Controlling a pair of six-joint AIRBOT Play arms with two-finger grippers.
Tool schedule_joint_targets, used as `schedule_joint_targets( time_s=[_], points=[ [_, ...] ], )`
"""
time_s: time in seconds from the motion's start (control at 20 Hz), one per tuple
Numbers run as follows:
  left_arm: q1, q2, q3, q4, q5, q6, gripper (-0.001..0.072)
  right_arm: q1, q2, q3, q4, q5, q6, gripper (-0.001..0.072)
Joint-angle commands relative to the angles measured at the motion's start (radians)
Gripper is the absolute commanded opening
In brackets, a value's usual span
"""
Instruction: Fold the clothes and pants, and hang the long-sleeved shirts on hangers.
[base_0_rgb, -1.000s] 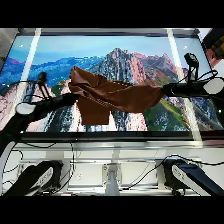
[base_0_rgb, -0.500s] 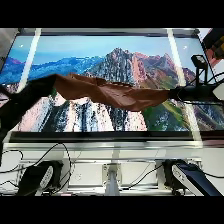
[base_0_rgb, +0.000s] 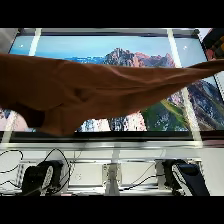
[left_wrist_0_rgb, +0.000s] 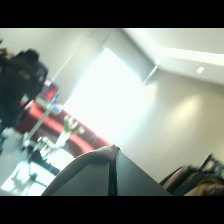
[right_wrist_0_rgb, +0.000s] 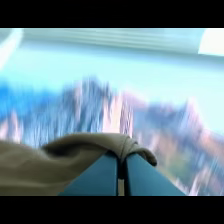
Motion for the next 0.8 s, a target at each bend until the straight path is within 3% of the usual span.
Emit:
schedule_joint_targets(
  time_s=[0.0,0.4,0.6,0.75],
  points=[
    [0.001,0.042,0.07,-0.035,-0.002,-0.016,0.0017,0.0,0.093,0.166,-0.007,-0.011,0.003,0.0017],
    [0.001,-0.037,0.119,-0.027,-0.1,-0.016,0.0016,0.0,0.015,0.203,-0.005,0.05,0.004,0.0017],
    [0.001,-0.273,0.113,-0.026,-0.209,-0.015,0.0016,0.0,-0.155,0.115,0.001,0.116,0.038,0.0018],
    [0.001,-0.513,0.113,-0.027,-0.217,-0.015,0.0017,0.0,-0.325,0.027,0.0,0.108,0.037,0.0018]
  ],
)
